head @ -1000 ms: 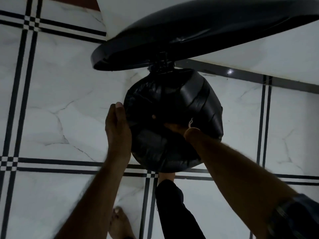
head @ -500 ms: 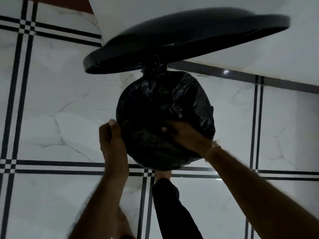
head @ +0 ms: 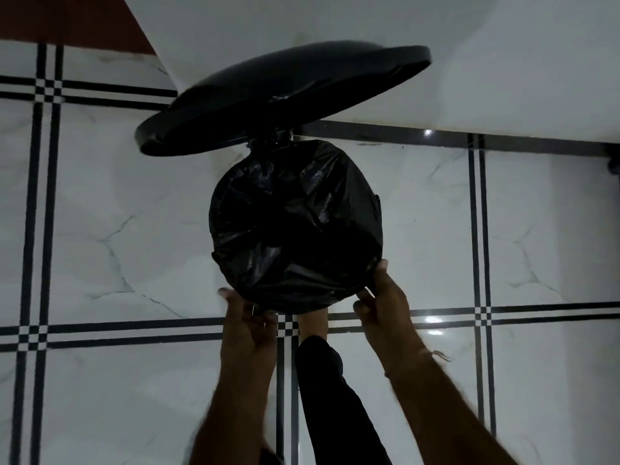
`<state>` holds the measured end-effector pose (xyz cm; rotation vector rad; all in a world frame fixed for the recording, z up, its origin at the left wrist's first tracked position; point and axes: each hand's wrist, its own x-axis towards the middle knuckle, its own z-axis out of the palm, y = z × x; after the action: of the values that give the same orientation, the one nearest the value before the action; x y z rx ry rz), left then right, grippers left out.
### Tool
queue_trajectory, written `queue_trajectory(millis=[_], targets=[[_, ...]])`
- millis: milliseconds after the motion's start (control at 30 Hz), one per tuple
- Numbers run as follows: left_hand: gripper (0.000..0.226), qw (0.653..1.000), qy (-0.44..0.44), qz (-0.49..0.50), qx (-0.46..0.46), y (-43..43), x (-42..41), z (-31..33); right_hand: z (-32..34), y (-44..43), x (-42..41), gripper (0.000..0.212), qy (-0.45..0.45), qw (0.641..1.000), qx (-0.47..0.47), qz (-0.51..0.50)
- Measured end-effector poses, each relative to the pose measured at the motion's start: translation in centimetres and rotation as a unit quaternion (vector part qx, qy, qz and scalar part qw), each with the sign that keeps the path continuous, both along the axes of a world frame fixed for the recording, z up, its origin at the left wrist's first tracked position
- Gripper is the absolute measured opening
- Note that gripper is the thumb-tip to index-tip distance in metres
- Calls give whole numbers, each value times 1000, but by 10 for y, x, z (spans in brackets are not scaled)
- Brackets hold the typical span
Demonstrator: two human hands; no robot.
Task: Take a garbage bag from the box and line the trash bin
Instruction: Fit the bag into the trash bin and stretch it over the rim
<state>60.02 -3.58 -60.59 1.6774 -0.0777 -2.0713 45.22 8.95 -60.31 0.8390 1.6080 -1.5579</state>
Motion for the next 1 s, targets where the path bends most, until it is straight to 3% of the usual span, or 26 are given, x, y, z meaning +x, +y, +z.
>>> queue_trajectory(millis=[233,367,567,767,867,1000], targets=[[10,994,-101,-6,33,-2,1,-9,-19,2,1,25,-34,988,-100,-117],[19,998,-45,-17,40,-5,4,-25,-29,-4,-5,27,-68,985,-102,-123],[27,993,-54,-89,50,-14,6,-32,-33,-8,-11,27,-77,992,-70,-75],[33,997,54,-4,45,4,6,-17,-30,-11,-5,38,-97,991,-68,-69],[20,994,103,0,42,9,9,-9,-30,-7,0,41,-97,979,-143,-106],[11,996,42,-24,71,-2,7,-27,-29,3,19,26,-107,961,-217,-131]])
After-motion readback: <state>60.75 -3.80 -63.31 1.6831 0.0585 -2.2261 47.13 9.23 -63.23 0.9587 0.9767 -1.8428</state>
